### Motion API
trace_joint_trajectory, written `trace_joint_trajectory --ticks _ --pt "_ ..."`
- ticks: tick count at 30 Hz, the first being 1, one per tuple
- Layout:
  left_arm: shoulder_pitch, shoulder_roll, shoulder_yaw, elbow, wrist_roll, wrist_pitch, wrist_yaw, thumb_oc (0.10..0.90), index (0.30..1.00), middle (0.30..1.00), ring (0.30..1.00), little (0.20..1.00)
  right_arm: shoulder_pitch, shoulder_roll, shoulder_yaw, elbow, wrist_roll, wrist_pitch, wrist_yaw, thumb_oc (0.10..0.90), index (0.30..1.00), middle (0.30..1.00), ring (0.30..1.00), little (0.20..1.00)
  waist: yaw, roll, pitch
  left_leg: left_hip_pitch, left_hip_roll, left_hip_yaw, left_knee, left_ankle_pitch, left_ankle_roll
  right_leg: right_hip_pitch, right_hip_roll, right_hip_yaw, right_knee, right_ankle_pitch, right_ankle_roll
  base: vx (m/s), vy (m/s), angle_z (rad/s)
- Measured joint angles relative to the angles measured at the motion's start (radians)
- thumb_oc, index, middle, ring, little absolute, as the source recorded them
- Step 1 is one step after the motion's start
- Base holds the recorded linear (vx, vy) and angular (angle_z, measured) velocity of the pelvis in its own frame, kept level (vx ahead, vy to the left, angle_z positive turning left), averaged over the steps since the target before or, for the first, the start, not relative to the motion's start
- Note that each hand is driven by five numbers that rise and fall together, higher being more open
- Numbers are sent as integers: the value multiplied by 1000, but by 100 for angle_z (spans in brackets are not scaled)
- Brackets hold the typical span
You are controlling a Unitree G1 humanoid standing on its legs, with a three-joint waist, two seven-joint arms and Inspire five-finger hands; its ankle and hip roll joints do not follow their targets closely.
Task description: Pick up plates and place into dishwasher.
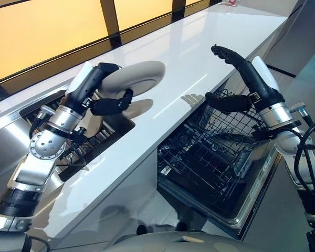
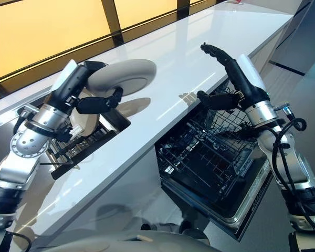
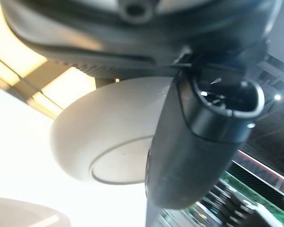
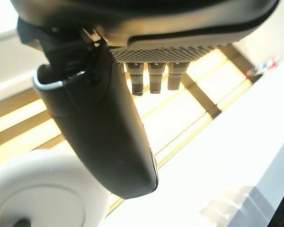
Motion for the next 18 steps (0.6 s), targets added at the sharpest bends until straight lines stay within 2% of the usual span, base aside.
trace_joint_trajectory --ticks 4,12,18 --pt "-4 0 -23 -19 -25 0 -41 100 300 300 300 200 -38 0 52 7 77 39 83 800 900 900 900 900 -3 1 6 -2 0 -5 0 2 0 0 1 0 0 0 0 0 0 0" --pt "-88 5 -53 -19 -36 -1 -74 100 300 300 300 200 -113 0 146 18 199 73 210 800 900 900 900 900 3 0 11 -5 0 -13 1 3 0 1 1 -3 0 0 0 -1 -2 2" --pt "-88 10 -55 -18 -63 -1 -89 100 300 300 300 200 -159 1 148 57 339 127 292 800 900 900 900 900 4 -2 12 -5 0 -18 1 6 -1 3 1 -5 0 0 0 3 -1 1"
